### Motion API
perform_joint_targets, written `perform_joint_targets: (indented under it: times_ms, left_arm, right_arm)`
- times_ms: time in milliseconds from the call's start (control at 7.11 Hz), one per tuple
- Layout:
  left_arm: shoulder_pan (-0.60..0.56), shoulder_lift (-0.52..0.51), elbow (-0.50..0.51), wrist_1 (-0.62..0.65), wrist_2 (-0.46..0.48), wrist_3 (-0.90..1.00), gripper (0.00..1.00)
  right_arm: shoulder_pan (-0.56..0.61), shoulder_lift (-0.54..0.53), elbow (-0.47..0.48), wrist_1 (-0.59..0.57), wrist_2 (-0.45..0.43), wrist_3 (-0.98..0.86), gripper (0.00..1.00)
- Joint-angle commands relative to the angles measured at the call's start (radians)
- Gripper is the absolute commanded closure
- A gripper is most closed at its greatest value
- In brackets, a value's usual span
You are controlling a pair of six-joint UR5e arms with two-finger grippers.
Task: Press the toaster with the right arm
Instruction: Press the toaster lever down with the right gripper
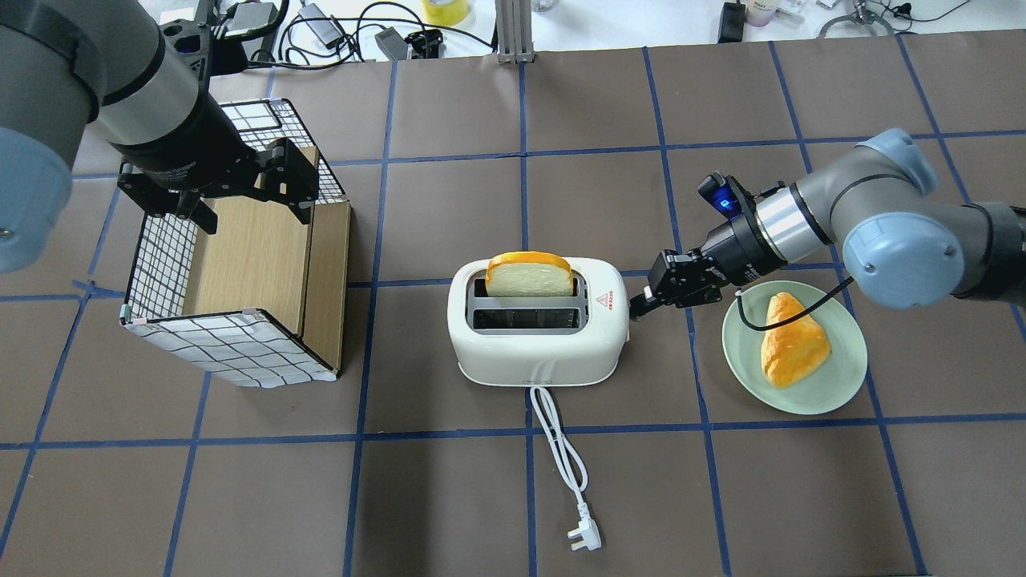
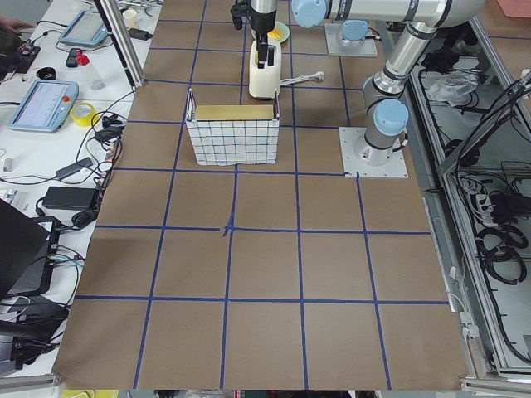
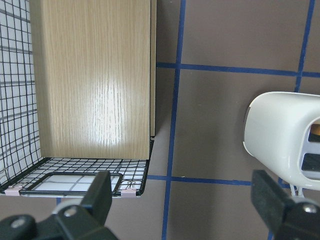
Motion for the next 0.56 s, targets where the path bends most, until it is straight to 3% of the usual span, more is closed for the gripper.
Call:
perform_joint_targets:
  times_ms: [0, 422]
  left_arm:
    - [0.000, 0.000, 0.000, 0.000, 0.000, 0.000, 0.00]
    - [0.000, 0.000, 0.000, 0.000, 0.000, 0.000, 0.00]
  right_arm:
    - [0.000, 0.011, 0.011, -0.035, -0.031, 0.002, 1.00]
    - [0.000, 0.019, 0.022, -0.064, -0.034, 0.002, 1.00]
